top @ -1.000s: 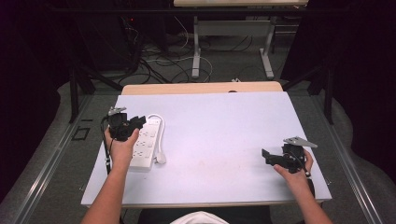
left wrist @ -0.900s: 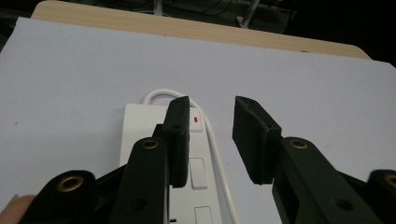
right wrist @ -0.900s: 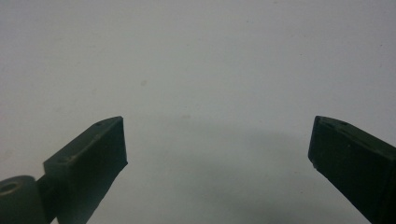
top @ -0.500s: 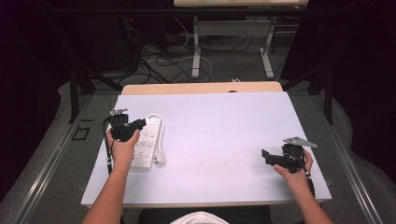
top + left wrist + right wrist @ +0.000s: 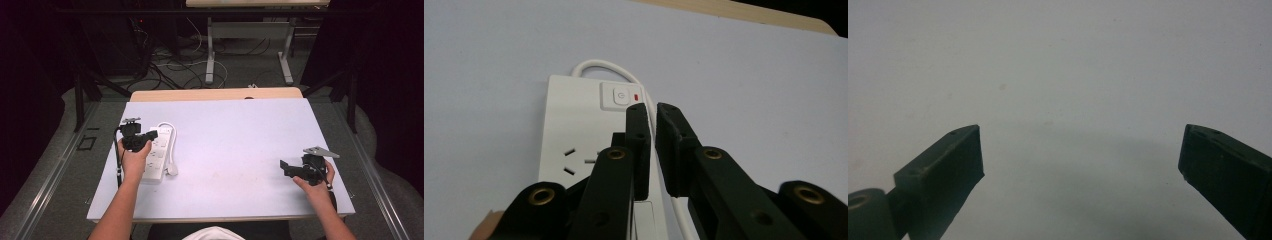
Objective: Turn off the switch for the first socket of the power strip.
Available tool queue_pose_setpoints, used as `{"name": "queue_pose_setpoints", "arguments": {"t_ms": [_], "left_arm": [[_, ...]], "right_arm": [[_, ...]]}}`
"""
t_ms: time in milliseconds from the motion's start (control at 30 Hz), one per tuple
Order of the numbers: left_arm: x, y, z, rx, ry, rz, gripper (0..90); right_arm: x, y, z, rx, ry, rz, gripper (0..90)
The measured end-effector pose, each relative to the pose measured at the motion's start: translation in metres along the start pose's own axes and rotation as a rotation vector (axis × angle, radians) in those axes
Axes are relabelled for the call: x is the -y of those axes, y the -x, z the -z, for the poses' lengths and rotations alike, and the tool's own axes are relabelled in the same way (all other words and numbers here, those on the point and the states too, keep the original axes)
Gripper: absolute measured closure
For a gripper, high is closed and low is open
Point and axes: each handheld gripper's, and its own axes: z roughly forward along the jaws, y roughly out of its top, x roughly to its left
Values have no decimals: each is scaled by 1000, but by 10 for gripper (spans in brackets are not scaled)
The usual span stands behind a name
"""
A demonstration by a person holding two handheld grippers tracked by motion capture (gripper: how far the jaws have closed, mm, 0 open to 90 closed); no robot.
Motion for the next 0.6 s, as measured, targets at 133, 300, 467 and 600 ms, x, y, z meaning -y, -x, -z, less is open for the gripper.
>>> {"name": "queue_pose_setpoints", "arguments": {"t_ms": [133,300,467,600], "left_arm": [[2,-1,-5,-9,-17,4,864],[3,-2,-8,-13,-43,8,882],[4,-2,-11,-12,-59,11,895],[6,-2,-14,-16,-67,16,898]], "right_arm": [[0,0,0,-3,-1,2,36],[0,0,0,-3,-1,4,36],[0,0,0,-4,-2,5,36],[0,0,0,-5,-3,3,36]]}}
